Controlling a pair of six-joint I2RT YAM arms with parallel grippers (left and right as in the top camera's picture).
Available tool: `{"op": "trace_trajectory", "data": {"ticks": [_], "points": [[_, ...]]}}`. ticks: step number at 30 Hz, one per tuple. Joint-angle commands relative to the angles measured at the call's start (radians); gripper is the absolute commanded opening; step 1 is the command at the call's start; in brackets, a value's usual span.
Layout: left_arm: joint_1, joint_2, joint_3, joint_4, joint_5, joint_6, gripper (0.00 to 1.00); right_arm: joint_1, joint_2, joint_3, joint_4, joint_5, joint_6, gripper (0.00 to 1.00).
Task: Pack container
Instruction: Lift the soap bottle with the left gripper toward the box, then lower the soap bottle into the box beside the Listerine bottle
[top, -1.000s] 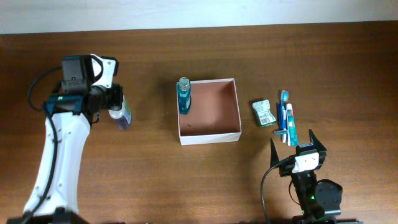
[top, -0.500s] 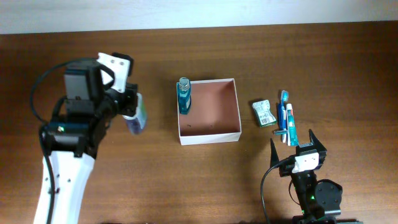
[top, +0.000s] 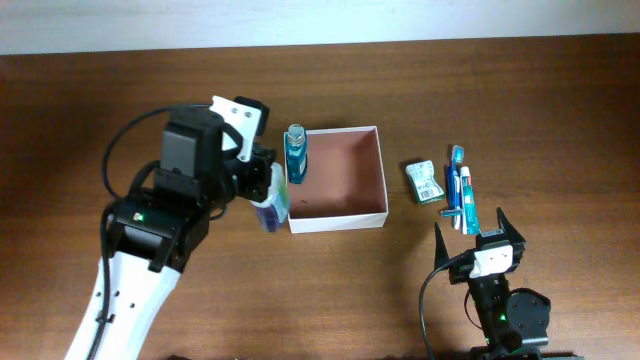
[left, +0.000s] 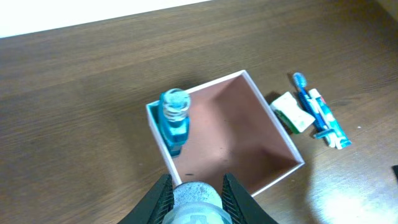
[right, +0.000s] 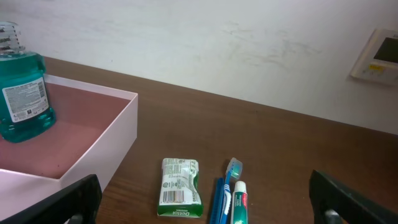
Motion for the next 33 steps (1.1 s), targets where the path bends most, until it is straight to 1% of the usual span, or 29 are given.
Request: {"op": "trace_trajectory", "data": {"ticks": [1, 5, 14, 18, 20, 27, 33], "points": [[-0.05, -0.014, 0.009, 0.029, -0.049, -0.07, 0.26, -0.007, -0.008, -0.007, -0.003, 0.009, 0.003, 0.98], [-0.109, 0.01, 0.009, 0.067, -0.089, -0.079, 0.26, -0.007, -0.008, -0.007, -0.003, 0.009, 0.003, 0.98], [-0.25, 0.106, 0.009, 0.174, -0.303, -0.094, 0.26, -0.007, -0.008, -0.007, -0.003, 0.009, 0.004, 0.98], [-0.307, 0.154, 0.009, 0.204, -0.478, -0.172, 0.26, -0.007, -0.008, -0.007, -0.003, 0.009, 0.004, 0.98], [-0.323, 0.174, 0.009, 0.211, -0.527, -0.221, 0.26, -0.007, -0.008, -0.007, -0.003, 0.009, 0.003, 0.98], [-0.331, 0.245, 0.008, 0.216, -0.611, -0.346, 0.26, -0.007, -0.008, -0.007, -0.003, 0.009, 0.003, 0.98], [-0.331, 0.301, 0.008, 0.217, -0.614, -0.354, 0.26, -0.007, -0.008, -0.007, -0.003, 0.009, 0.003, 0.98]]}}
